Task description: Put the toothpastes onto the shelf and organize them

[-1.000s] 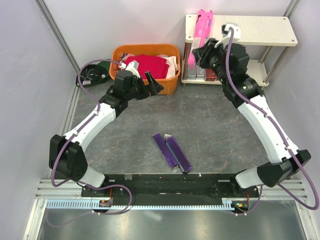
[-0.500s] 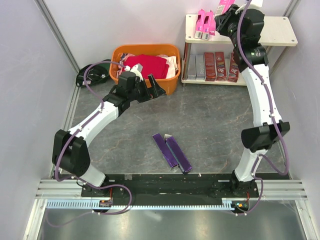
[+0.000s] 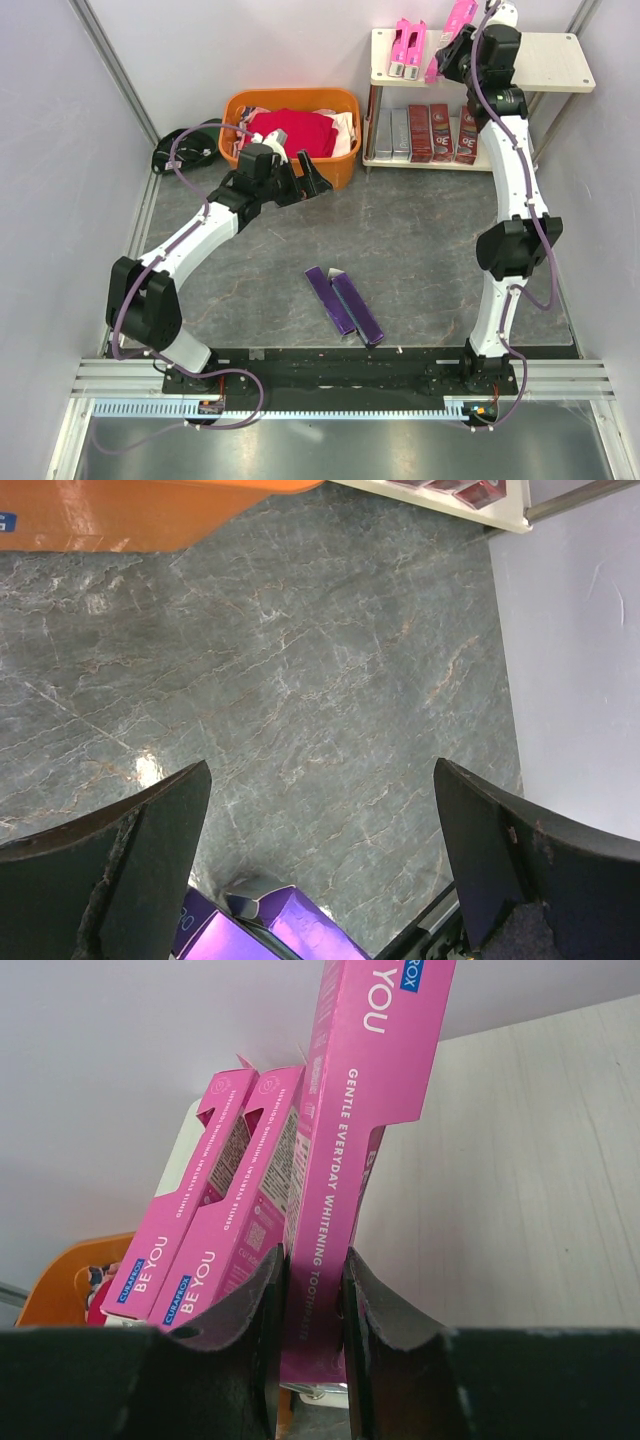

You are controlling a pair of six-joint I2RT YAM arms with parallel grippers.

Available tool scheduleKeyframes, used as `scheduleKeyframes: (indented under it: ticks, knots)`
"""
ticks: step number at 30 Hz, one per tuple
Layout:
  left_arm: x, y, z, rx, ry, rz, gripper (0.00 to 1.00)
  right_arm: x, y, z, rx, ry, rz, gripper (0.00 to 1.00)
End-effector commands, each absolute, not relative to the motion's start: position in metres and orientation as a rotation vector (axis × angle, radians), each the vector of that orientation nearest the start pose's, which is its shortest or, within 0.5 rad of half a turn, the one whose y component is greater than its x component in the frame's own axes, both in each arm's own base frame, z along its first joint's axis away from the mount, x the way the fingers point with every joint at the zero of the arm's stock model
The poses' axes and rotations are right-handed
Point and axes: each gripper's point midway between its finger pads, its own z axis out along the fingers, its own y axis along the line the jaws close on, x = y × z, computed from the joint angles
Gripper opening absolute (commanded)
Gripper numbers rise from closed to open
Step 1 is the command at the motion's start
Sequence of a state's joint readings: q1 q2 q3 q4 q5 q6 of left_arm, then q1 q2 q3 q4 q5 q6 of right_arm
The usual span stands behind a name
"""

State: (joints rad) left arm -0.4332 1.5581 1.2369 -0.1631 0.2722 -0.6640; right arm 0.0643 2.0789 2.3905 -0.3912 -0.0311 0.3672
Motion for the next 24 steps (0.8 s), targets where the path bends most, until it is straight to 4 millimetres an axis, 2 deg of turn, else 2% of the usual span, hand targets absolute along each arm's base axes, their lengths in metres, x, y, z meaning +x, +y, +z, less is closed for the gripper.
scheduleKeyframes:
  ticks: [1,7,8,10,11,14,17,22,24]
  knots:
    - [0.393,-0.262,0.229,-0.032,2.143,-0.956,1.0,0.605,0.071,0.46,0.175,1.531,0.414,0.28]
    - [0.393,-0.262,0.228,-0.035,2.146,-0.956,1.0,0.612,0.07,0.444,0.193,1.561,0.409,0.36]
    - [0.393,-0.262,0.229,-0.035,2.144,-0.959,1.0,0.611,0.068,0.445,0.201,1.559,0.401,0.46]
    - [0.393,-0.262,0.228,-0.034,2.145,-0.96,1.0,0.611,0.065,0.445,0.214,1.556,0.399,0.53]
    - [0.393,-0.263,0.227,-0.033,2.147,-0.961,1.0,0.612,0.061,0.445,0.224,1.555,0.397,0.62]
    - [0.392,-0.263,0.226,-0.034,2.154,-0.963,1.0,0.613,0.056,0.449,0.243,1.536,0.421,0.72]
    - [0.392,-0.262,0.225,-0.037,2.154,-0.962,1.0,0.614,0.052,0.449,0.26,1.527,0.446,0.77]
    - [0.39,-0.262,0.224,-0.035,2.157,-0.962,1.0,0.621,0.04,0.441,0.314,1.524,0.483,0.8]
    - [0.391,-0.262,0.223,-0.038,2.158,-0.962,1.0,0.629,0.025,0.435,0.358,1.514,0.517,0.81]
